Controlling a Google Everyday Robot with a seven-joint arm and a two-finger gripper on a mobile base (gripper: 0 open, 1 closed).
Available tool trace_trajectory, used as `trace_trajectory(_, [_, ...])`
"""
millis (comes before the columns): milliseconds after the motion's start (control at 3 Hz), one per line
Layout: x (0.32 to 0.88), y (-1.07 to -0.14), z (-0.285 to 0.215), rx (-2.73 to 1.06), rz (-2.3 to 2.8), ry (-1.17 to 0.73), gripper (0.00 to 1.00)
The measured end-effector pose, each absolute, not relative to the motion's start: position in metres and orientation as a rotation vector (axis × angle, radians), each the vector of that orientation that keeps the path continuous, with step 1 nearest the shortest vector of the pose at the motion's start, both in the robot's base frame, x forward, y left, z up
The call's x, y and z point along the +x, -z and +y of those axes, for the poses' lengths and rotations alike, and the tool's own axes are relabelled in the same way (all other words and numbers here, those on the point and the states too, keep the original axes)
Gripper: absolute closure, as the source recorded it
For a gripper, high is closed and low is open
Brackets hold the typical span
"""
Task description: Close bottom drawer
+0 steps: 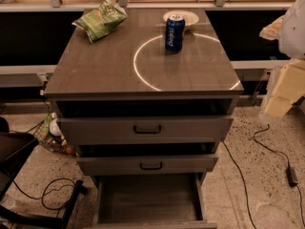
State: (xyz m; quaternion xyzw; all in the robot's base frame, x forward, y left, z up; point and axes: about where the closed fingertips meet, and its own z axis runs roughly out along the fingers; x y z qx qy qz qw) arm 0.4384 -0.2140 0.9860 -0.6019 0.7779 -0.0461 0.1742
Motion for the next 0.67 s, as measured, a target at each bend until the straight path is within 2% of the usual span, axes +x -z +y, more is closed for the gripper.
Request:
trace_trajectory(333, [0.4384,-0.986,-0.214,-1.706,2.205,0.131,0.0])
trace_trajectory(667, [0.4391,-0.9854,-0.2068,-1.729,2.204,0.163,0.16])
